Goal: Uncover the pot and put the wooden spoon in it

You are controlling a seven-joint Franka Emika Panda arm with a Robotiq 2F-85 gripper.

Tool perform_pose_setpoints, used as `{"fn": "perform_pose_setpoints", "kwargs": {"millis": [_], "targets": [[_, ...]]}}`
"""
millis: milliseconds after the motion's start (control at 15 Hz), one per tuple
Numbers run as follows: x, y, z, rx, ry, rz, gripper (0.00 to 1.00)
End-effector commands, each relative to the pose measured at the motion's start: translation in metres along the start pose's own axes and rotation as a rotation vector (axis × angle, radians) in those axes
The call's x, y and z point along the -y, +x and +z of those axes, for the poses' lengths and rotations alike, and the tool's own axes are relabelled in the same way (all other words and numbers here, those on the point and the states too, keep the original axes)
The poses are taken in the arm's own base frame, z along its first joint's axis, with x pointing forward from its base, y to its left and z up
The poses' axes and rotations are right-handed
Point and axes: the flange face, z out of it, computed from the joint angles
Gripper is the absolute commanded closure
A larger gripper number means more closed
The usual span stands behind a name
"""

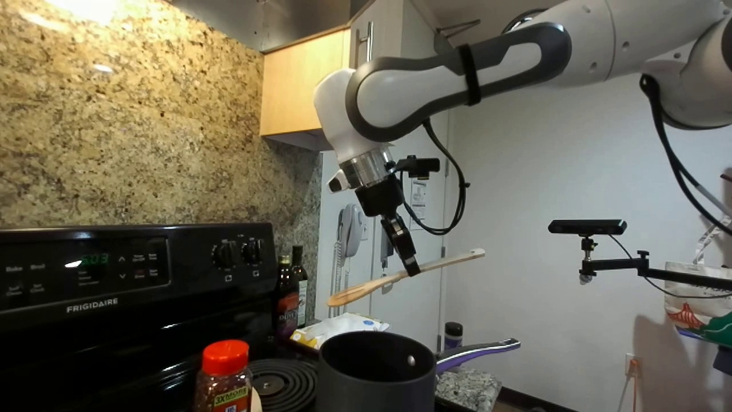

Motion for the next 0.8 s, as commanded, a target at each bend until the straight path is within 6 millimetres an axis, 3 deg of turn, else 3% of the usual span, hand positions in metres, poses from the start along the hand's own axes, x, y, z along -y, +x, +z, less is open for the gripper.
{"fn": "perform_pose_setpoints", "kwargs": {"millis": [0, 400, 733], "targets": [[0.022, 0.014, 0.01, 0.048, -0.065, -0.015, 0.87], [0.053, 0.042, 0.03, 0.097, -0.084, -0.099, 0.88], [0.062, 0.047, 0.039, 0.129, -0.089, -0.123, 0.87]]}}
